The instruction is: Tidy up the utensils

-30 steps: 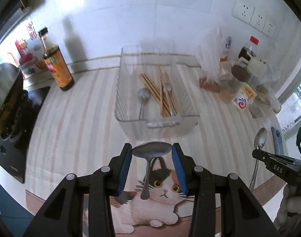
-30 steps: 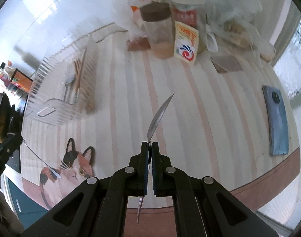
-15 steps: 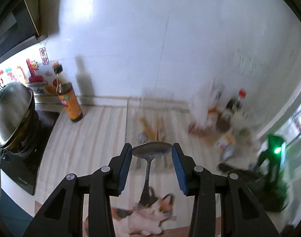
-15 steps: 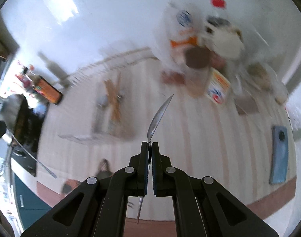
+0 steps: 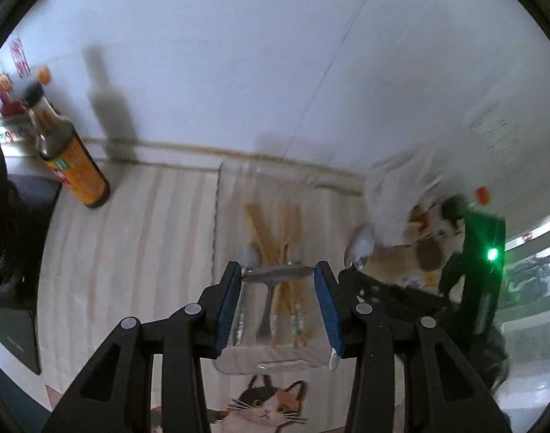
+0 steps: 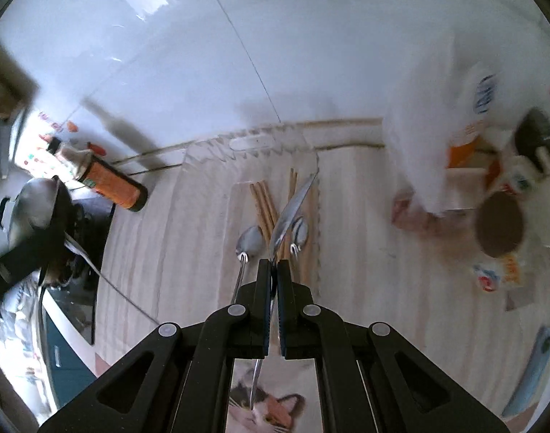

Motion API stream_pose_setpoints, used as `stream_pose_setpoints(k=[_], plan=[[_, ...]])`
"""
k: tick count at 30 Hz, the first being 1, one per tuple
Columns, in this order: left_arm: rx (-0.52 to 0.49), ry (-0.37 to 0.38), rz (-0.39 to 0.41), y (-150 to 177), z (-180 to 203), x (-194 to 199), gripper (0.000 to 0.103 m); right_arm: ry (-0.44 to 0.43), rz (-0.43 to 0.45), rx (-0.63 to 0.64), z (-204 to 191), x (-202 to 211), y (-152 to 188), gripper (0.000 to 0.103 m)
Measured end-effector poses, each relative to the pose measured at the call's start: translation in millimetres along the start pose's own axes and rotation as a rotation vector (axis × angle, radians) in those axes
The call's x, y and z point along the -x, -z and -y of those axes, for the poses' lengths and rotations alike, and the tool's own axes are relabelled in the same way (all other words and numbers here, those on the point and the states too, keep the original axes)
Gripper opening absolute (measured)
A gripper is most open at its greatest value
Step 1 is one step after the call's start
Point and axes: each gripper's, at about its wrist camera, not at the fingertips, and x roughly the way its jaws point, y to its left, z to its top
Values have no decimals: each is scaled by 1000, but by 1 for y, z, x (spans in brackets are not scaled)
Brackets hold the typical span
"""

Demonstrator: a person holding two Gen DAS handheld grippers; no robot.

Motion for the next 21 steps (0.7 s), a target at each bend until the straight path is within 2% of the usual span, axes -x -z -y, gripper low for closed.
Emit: stream_pose_setpoints(k=[1, 3, 4, 5, 6, 7, 9, 11, 14, 17, 21], plan=[[6, -7, -15, 0, -4, -7, 39, -12, -32, -19, 2, -10, -4, 4], [4, -36, -16, 3, -9, -13, 40, -14, -62, -38, 5, -19, -6, 12], [6, -52, -11, 5, -12, -14, 41, 4, -59, -37, 5, -20, -5, 20], [6, -65, 0, 8, -15, -13, 48, 12, -53, -32, 6, -19, -4, 27], [10, -70, 5, 12, -18, -14, 58, 37, -42, -19, 5, -17, -1, 29], [15, -76, -1, 16, -22, -16, 63, 50, -39, -16, 6, -16, 0, 31], [7, -106, -1, 20, -25, -19, 67, 84, -30, -15, 8, -12, 8, 32], [-14, -165, 27, 27, -28, -18, 69, 131, -9, -5, 6, -8, 16, 40], [-33, -230, 87, 39, -33, -15, 89, 205, 36, 13, 1, 0, 31, 56], [-71, -308, 146, 51, -35, -13, 101, 278, 73, 23, -5, 5, 48, 67], [-91, -348, 144, 62, -39, -18, 103, 338, 105, 7, -5, 11, 66, 79]])
